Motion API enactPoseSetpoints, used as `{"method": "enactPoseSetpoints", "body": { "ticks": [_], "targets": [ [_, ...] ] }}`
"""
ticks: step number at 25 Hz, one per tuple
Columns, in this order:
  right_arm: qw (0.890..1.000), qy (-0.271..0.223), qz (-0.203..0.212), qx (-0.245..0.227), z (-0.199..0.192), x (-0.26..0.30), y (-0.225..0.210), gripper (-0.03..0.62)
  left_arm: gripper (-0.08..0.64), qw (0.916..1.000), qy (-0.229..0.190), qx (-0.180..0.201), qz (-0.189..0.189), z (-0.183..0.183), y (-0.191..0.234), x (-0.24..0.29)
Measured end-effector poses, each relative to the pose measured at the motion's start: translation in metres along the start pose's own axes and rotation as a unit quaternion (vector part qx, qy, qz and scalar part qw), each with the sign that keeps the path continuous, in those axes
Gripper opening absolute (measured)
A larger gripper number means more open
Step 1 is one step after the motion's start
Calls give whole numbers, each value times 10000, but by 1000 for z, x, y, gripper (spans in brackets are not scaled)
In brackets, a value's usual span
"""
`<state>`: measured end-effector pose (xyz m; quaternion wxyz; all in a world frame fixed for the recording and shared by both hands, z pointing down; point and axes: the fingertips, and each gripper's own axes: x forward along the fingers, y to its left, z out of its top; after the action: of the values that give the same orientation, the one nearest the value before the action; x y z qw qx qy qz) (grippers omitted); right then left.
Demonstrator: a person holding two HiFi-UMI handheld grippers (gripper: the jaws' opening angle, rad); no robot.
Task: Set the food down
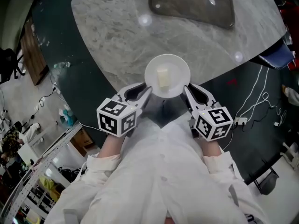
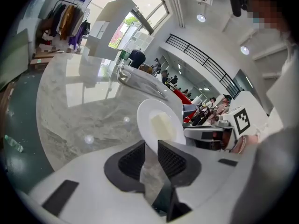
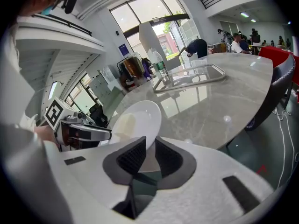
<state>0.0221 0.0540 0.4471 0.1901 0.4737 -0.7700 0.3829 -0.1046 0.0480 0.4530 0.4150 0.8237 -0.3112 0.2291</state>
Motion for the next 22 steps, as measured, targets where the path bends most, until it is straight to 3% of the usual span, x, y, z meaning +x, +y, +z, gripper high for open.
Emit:
{"method": "enactPoseSetpoints", "body": {
  "ticks": [6,22],
  "targets": [
    [9998,-180,45,-55,16,-4,-7,52,92,9998,-114,133,26,15,-7,3],
    [9977,-278,470,-413,106,17,-78,46,92,9974,-550,-203,426,94,-18,62]
  ]
}}
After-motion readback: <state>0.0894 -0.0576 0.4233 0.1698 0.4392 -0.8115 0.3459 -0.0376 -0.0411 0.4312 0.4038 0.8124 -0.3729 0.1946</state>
